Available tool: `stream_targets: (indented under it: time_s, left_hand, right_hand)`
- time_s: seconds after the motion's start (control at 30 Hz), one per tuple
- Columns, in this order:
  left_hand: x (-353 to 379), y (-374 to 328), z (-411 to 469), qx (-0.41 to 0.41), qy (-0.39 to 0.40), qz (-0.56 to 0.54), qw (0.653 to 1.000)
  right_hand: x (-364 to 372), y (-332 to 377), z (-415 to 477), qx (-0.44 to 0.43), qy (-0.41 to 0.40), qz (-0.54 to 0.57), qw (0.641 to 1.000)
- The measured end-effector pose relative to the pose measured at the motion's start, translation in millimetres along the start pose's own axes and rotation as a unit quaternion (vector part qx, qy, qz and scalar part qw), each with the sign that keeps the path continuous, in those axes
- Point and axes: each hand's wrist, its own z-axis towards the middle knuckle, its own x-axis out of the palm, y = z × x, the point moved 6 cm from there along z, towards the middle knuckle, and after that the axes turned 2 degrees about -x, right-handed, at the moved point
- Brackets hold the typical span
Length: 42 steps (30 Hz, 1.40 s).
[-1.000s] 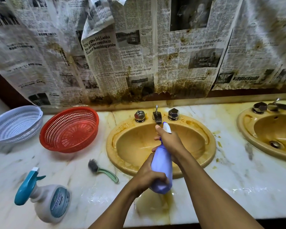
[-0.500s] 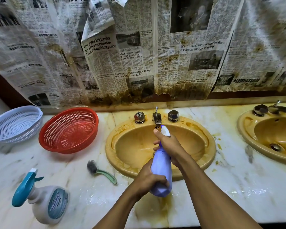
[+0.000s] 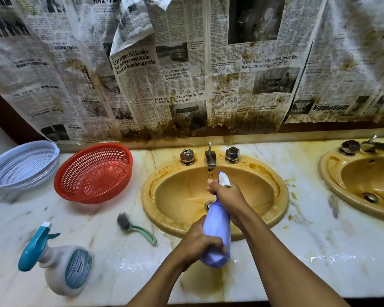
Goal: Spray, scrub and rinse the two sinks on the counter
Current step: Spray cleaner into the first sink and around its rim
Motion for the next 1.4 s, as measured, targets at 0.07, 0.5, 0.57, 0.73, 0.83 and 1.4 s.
stream_targets:
  time_s: [0.07, 0.5, 0.57, 0.73, 0.83, 1.4]
  left_hand:
    - [1.9, -1.4, -1.9, 0.004, 0.0, 0.002, 1.0]
    - [6.4, -3.5, -7.0, 0.023, -0.013, -0.001, 1.0]
    - [9.1, -4.1, -7.4, 0.022, -0.013, 0.0, 1.0]
    - [11.8, -4.7, -5.1, 0.016, -0.009, 0.003, 1.0]
    - [18.2, -6.9, -2.8, 0.016, -0.002, 0.013, 1.0]
    - [57.6, -34.6, 37.0, 0.012, 0.034, 0.048, 0.998]
  right_hand:
    - [-1.8, -1.3, 0.5, 0.009, -0.016, -0.016, 1.0]
    - [-0.9, 5.1, -7.8, 0.033, 0.003, -0.03, 0.999]
    - [-4.0, 5.6, -9.3, 0.036, -0.011, -0.024, 0.999]
    - [-9.3, 7.7, -12.6, 0.019, 0.028, -0.004, 0.999]
    - [-20.2, 4.0, -8.2, 0.022, -0.009, -0.018, 1.0]
    - [-78.9, 4.4, 11.3, 0.056, -0.057, 0.017, 0.997]
